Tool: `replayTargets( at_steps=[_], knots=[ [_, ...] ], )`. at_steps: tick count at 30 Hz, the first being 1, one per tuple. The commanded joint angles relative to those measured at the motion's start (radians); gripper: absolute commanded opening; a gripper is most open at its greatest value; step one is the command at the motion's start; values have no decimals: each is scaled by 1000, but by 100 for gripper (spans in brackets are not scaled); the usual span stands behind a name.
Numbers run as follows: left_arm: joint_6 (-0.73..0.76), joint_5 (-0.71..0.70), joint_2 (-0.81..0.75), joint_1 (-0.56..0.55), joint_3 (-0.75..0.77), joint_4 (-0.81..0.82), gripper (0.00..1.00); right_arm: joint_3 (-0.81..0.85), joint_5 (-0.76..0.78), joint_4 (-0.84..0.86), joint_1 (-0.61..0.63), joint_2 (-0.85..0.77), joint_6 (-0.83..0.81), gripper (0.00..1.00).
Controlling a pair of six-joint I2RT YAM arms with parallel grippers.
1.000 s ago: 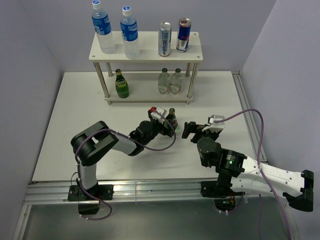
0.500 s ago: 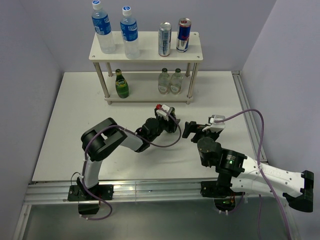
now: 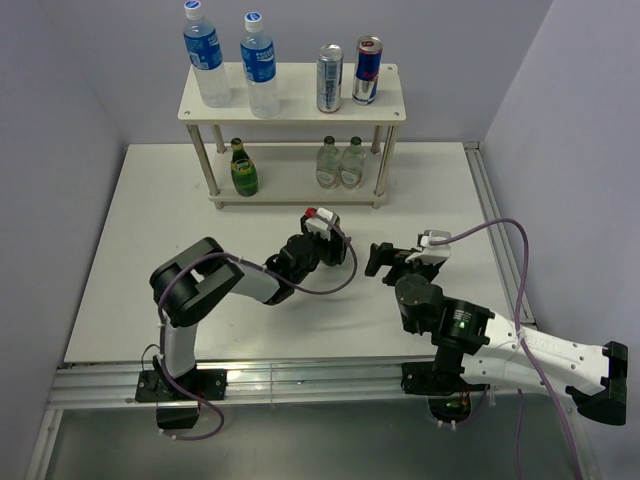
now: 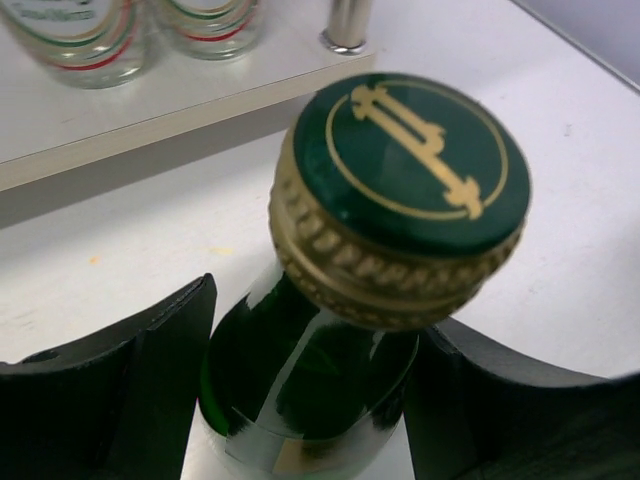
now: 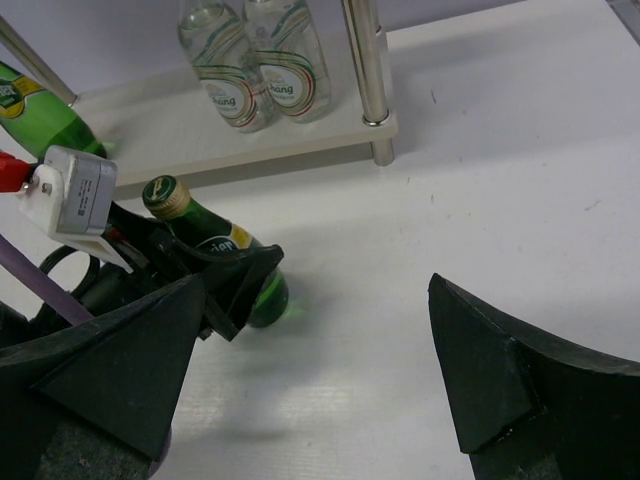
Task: Place and organize the beverage onto the shelf
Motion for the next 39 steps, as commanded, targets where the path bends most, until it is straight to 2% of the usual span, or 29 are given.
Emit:
replayTargets(
  at_steps=[1,10,23,39],
  knots=[
    [30,-42,-94,40,-3,22,0,-8,28,26,-7,-16,19,100],
    [44,-65,-194,143,-38,35,0,-10,22,32,-7,-8,22,100],
    [87,-68,-256,261,-4,32,0,-11,11,50,-7,21,18,100],
    [114,-60,-204,373,249,-73,0,-13,6,53,-10,43,19,100]
  ],
)
